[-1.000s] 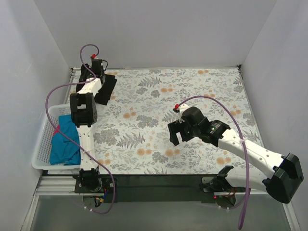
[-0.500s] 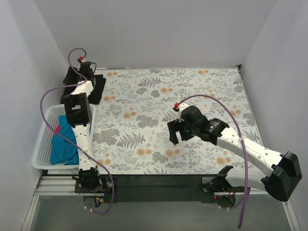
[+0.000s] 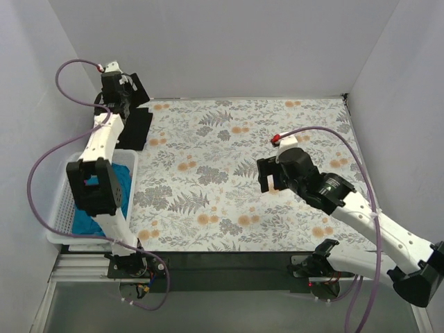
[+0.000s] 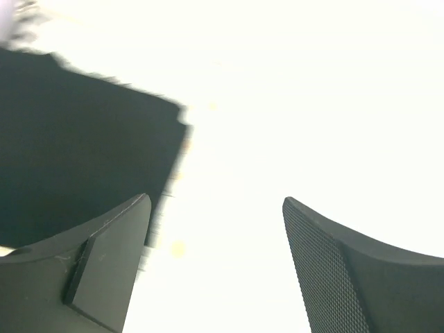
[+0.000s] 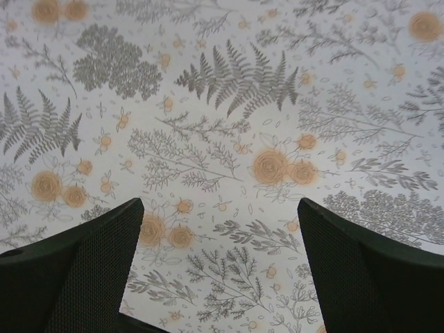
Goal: Fold and stack the t-shirts
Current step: Neatly place the folded tshirt to the corner, then reset both grippers
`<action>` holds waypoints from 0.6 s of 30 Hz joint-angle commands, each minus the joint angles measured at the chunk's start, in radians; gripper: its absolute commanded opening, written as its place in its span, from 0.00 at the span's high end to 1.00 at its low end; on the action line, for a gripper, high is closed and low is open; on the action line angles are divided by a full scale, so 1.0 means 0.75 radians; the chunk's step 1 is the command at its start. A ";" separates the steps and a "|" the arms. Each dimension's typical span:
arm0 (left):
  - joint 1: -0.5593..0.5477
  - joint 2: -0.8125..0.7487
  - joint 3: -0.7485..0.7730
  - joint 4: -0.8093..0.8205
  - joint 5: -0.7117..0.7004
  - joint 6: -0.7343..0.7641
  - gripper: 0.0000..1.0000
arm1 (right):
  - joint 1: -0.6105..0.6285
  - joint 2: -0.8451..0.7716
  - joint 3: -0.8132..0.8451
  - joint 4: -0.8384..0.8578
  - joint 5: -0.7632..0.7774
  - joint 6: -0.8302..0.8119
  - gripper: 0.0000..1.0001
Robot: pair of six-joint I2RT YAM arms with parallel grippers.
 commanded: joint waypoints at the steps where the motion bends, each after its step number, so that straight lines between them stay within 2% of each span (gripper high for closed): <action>1: -0.038 -0.289 -0.159 0.038 0.374 -0.269 0.23 | -0.008 -0.120 0.097 -0.018 0.204 -0.022 0.02; 7: -0.073 -0.902 -0.506 -0.005 0.342 -0.255 0.23 | -0.012 -0.365 0.073 -0.020 0.384 -0.011 0.02; 10: -0.115 -1.158 -0.503 -0.241 0.193 -0.218 0.19 | -0.012 -0.478 0.059 -0.016 0.427 -0.062 0.02; 14: -0.144 -1.412 -0.440 -0.487 0.164 -0.191 0.18 | -0.010 -0.596 0.046 -0.006 0.551 -0.103 0.02; 16: -0.238 -1.510 -0.403 -0.628 -0.017 -0.228 0.16 | -0.012 -0.664 0.044 0.023 0.568 -0.136 0.02; 18: -0.293 -1.594 -0.496 -0.645 -0.142 -0.230 0.15 | -0.012 -0.721 0.036 0.033 0.574 -0.167 0.02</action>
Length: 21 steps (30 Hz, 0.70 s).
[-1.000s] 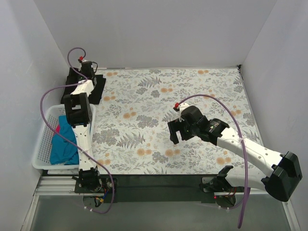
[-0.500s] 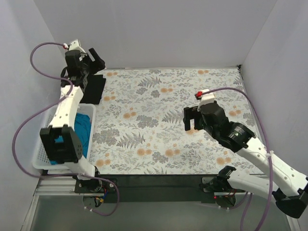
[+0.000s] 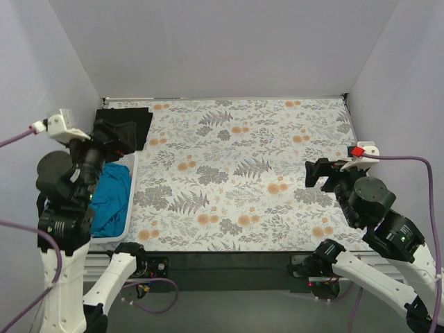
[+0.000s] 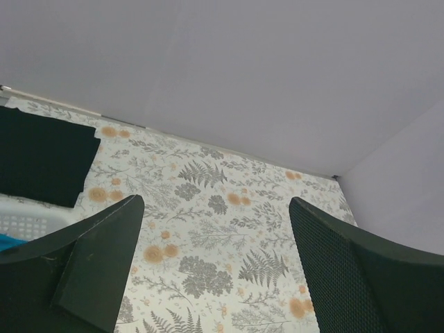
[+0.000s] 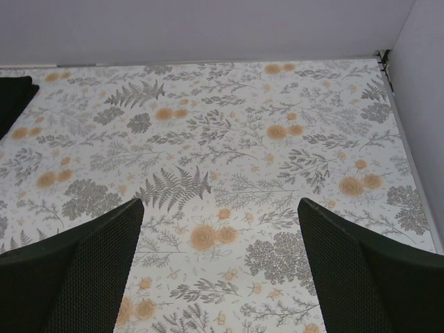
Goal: Fold and stack the t-shirts
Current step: Reset both grippers
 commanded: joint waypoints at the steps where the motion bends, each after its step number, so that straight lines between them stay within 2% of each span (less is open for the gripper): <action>1: -0.071 -0.133 -0.077 -0.255 -0.257 -0.011 0.14 | -0.004 -0.084 -0.015 0.065 0.100 -0.067 0.02; 10: -0.210 -0.434 -0.283 -0.292 -0.570 -0.025 0.13 | -0.004 -0.246 -0.105 0.108 0.137 -0.063 0.02; 15: -0.216 -0.624 -0.433 -0.184 -0.613 -0.023 0.10 | -0.004 -0.267 -0.126 0.130 0.155 -0.069 0.02; 21: -0.218 -0.679 -0.558 -0.092 -0.640 -0.023 0.05 | -0.004 -0.291 -0.177 0.141 0.132 -0.063 0.02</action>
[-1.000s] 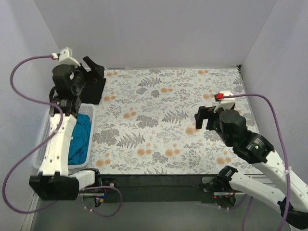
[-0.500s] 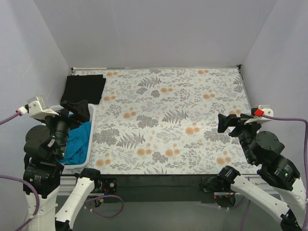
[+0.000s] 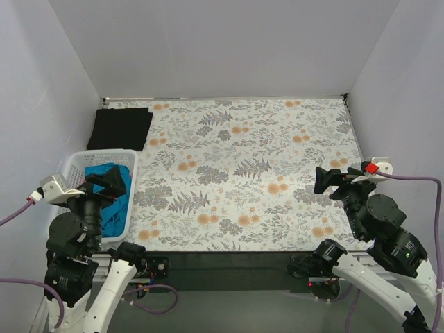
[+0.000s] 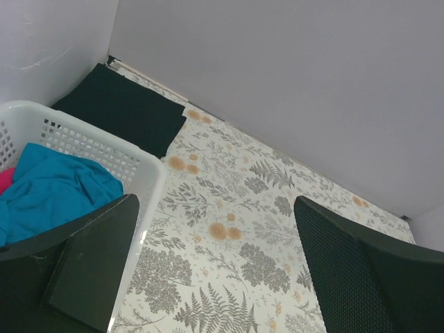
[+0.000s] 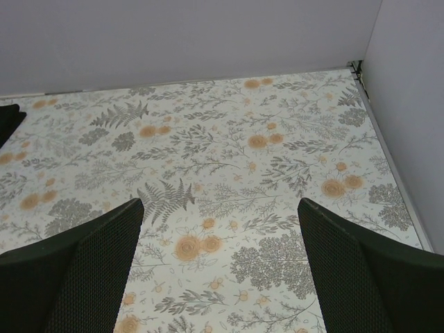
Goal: Fold and stack the t-shirts
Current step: Reset both grippers
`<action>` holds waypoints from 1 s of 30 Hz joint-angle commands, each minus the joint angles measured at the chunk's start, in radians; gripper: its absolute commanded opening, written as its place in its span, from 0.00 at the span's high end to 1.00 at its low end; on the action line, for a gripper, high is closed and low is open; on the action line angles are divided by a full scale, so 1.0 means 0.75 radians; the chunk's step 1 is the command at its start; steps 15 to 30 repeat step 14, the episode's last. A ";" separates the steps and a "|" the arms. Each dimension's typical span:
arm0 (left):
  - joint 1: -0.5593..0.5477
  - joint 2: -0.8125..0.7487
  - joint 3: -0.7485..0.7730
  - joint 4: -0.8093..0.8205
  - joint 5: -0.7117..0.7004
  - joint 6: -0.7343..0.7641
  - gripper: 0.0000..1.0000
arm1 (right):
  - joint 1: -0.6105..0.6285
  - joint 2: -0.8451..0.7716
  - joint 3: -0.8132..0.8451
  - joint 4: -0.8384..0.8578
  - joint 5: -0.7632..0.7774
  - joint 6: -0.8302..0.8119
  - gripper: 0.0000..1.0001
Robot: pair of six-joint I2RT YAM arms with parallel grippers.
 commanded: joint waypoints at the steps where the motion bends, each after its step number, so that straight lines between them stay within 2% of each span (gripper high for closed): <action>1: -0.003 -0.004 -0.063 0.083 -0.045 0.001 0.05 | -0.004 -0.031 -0.026 0.073 0.021 -0.003 0.02; 4: -0.003 -0.039 -0.141 0.139 -0.080 -0.023 0.02 | -0.004 -0.057 -0.065 0.087 0.023 -0.013 0.02; 14: -0.003 -0.131 -0.333 0.290 -0.121 -0.064 0.02 | -0.004 -0.063 -0.100 0.134 -0.026 -0.083 0.02; 30: -0.003 -0.131 -0.333 0.290 -0.121 -0.064 0.02 | -0.004 -0.063 -0.100 0.134 -0.026 -0.083 0.02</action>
